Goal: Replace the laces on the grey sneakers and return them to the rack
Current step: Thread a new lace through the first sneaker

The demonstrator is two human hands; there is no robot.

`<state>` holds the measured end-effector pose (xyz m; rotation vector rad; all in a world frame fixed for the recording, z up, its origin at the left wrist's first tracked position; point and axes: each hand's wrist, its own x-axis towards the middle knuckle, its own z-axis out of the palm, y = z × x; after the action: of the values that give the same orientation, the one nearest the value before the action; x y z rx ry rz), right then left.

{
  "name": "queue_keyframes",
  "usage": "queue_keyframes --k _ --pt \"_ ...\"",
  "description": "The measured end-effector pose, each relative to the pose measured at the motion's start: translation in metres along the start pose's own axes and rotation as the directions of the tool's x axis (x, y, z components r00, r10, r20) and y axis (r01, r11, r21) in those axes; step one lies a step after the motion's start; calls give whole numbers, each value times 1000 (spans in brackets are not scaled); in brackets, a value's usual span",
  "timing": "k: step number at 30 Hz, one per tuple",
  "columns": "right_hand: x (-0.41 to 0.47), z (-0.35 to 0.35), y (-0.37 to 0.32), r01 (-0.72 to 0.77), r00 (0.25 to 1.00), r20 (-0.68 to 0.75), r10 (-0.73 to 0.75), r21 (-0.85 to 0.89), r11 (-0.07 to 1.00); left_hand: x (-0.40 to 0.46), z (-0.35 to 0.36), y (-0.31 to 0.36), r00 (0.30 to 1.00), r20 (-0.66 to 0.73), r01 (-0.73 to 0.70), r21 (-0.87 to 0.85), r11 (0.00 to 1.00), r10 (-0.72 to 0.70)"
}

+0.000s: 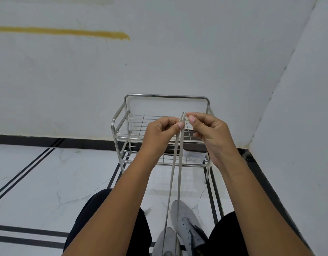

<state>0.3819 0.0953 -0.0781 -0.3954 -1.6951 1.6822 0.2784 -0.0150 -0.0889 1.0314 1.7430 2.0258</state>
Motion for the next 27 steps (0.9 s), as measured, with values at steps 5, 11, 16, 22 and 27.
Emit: queue_keyframes --k 5,11,16,22,27 --pt "1 -6 19 -140 979 124 161 -164 976 2 -1 -6 999 -34 5 58 998 -4" --pt "0 -1 38 -221 948 207 242 -120 968 3 -4 -20 998 -63 19 161 987 -9" --pt "2 1 55 -293 949 85 303 -113 949 4 -9 -41 985 -170 84 386 919 -19" --pt "-29 -10 145 -548 769 -454 450 -107 829 -42 -8 -121 898 -389 397 518 758 -205" --pt "-135 3 281 -853 522 -440 730 -295 431 -152 -15 -238 659 -392 734 522 434 -642"
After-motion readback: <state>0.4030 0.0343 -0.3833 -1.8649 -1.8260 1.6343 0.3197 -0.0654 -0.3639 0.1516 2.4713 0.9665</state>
